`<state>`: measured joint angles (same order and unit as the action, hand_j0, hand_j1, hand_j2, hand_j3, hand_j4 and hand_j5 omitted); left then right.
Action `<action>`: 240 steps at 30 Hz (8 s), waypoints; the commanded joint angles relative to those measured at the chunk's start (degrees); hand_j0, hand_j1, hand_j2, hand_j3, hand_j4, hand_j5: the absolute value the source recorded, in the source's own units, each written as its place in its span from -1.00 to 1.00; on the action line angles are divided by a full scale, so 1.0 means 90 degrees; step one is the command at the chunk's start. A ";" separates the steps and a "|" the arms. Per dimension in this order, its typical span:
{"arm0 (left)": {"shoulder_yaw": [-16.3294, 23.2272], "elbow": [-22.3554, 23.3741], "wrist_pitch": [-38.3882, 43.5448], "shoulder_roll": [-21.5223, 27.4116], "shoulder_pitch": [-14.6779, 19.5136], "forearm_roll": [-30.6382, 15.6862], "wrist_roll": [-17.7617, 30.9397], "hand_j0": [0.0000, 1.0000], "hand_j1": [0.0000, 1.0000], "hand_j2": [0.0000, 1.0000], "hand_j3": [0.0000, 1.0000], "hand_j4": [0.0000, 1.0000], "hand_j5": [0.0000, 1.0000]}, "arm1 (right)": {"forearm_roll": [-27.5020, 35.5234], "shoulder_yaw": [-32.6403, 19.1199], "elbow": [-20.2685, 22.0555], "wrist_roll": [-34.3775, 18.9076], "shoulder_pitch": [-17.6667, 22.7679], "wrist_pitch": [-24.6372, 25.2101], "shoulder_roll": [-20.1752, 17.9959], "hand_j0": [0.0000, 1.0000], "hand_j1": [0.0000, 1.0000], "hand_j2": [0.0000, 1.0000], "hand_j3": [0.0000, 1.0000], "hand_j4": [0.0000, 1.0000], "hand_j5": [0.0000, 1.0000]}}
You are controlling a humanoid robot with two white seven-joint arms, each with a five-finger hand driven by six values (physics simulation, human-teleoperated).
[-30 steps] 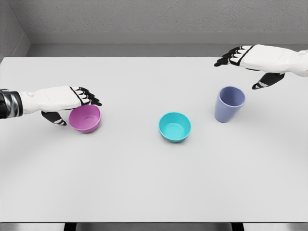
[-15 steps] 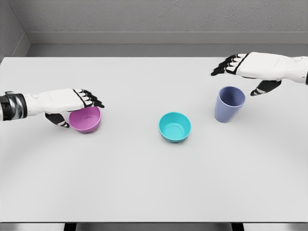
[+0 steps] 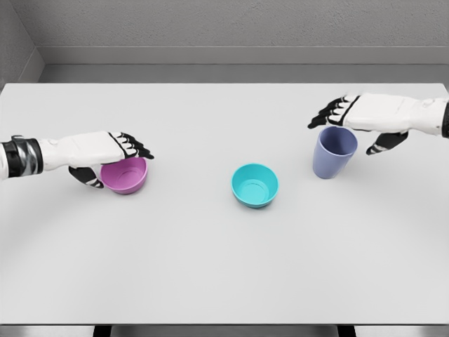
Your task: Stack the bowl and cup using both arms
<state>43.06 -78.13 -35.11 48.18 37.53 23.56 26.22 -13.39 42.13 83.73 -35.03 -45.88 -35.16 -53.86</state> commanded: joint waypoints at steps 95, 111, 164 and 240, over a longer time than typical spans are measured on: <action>0.0098 -0.1387 0.0013 -0.1906 0.0645 0.0409 0.0573 0.27 0.27 0.27 0.27 0.27 0.27 | -0.0553 0.0251 -0.0553 0.0003 0.0039 0.0018 0.0642 1.00 1.00 1.00 1.00 1.00 1.00; 0.0177 -0.1446 0.0013 -0.2541 0.0850 0.0517 0.0964 0.25 0.25 0.25 0.25 0.25 0.25 | -0.0553 0.0241 -0.0611 0.0003 0.0039 0.0018 0.0632 1.00 1.00 1.00 1.00 1.00 1.00; 0.0440 -0.0606 0.0013 -0.3029 0.1035 0.0849 0.0896 0.84 0.84 0.84 0.84 0.84 0.84 | -0.0660 0.0241 -0.0738 0.0003 0.0010 0.0018 0.0652 1.00 1.00 1.00 1.00 1.00 1.00; -0.0214 -0.1446 0.0013 0.0672 0.0381 -0.1290 0.0564 1.00 1.00 1.00 1.00 1.00 1.00 | 0.0023 0.0173 -0.0943 0.0003 -0.0225 0.0018 0.0779 0.30 0.30 0.30 0.30 0.30 0.30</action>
<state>41.12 -91.15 -35.14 54.03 40.96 12.34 31.32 -13.72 43.79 75.30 -35.03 -48.16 -35.15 -47.30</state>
